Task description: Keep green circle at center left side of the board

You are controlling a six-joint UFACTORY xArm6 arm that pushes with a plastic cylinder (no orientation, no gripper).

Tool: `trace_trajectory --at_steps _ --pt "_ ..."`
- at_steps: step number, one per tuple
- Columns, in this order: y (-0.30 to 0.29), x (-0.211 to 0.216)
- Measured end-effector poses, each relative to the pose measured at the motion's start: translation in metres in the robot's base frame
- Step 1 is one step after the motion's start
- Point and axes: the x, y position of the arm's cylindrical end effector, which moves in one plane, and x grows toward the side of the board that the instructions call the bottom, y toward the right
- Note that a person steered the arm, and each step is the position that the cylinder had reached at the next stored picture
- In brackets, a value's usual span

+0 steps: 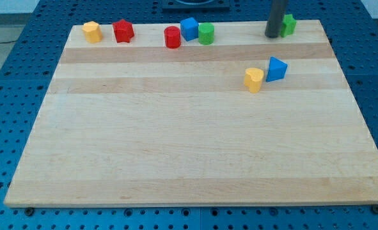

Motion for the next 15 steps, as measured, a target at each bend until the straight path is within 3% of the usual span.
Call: trace_trajectory --at_steps 3,5,7,11,13,15 --pt "-0.041 -0.010" --pt "-0.121 -0.028" --pt "-0.182 0.000" --pt "-0.173 0.086" --pt "-0.135 0.127" --pt "-0.162 0.121"
